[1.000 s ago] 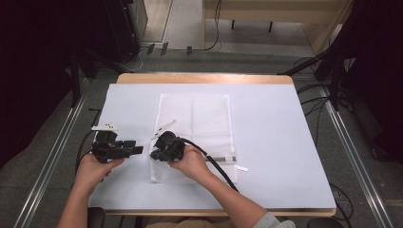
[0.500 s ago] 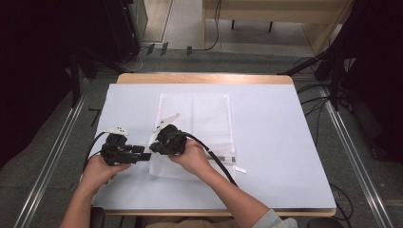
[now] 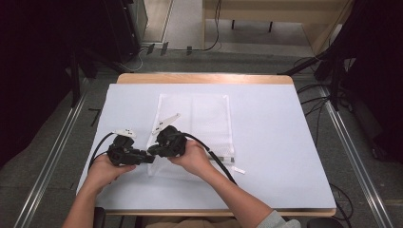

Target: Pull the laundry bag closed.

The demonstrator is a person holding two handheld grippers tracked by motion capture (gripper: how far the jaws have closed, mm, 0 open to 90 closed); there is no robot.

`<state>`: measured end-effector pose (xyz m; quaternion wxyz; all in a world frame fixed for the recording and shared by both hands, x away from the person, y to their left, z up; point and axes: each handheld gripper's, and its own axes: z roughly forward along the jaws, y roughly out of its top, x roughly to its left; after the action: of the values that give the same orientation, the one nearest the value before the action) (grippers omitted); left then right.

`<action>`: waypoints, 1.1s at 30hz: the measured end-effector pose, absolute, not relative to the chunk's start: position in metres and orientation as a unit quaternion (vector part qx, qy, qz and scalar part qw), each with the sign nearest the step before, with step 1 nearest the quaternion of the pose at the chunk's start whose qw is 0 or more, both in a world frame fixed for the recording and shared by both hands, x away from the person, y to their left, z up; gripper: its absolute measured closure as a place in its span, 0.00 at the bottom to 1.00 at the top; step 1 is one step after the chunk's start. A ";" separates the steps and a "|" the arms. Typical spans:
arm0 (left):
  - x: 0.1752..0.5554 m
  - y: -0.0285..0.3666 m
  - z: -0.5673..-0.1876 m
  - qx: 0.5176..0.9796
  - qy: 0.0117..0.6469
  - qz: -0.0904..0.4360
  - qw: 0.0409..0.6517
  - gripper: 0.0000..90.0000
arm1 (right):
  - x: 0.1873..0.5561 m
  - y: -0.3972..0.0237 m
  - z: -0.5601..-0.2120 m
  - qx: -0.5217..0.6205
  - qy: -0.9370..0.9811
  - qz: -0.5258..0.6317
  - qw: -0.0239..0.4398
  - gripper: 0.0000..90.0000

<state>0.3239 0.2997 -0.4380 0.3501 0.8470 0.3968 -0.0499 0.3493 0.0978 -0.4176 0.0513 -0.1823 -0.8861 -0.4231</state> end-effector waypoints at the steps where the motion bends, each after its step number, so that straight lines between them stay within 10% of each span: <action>1: 0.324 0.299 -0.438 0.848 0.396 -0.047 0.351 0.78 | 0.349 0.098 -0.418 -0.185 -0.886 -0.422 0.055 0.97; 33: 0.326 0.299 -0.438 0.849 0.402 -0.071 0.335 0.98 | 0.348 0.098 -0.429 -0.189 -0.892 -0.407 0.043 0.98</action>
<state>0.3263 0.2992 -0.4384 0.3352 0.8489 0.4025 -0.0707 0.3484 0.0982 -0.4292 0.0432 -0.1895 -0.8924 -0.4074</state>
